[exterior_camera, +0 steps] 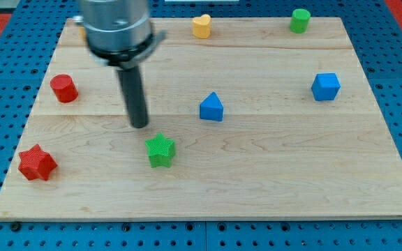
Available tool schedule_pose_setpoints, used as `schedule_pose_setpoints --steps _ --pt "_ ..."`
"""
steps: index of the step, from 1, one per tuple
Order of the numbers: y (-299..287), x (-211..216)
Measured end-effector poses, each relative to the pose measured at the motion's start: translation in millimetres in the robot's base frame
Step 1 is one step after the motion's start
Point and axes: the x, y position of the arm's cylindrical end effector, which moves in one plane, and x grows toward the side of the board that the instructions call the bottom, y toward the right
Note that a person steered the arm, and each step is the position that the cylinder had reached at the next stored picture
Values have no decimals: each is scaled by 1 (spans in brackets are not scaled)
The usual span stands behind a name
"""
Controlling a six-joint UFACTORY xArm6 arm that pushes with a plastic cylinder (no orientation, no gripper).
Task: Slide the green star towards the bottom right
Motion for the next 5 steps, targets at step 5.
schedule_pose_setpoints --steps 5 --pt "45 91"
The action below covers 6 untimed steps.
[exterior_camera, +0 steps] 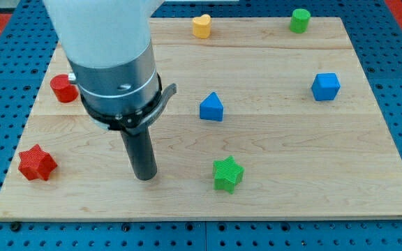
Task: Slide the green star towards the bottom right
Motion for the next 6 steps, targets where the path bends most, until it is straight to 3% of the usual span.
schedule_pose_setpoints --steps 2,3,4,5,6 --pt "136 13" --pt "93 33" --pt "163 33" --pt "207 -3" --pt "181 23"
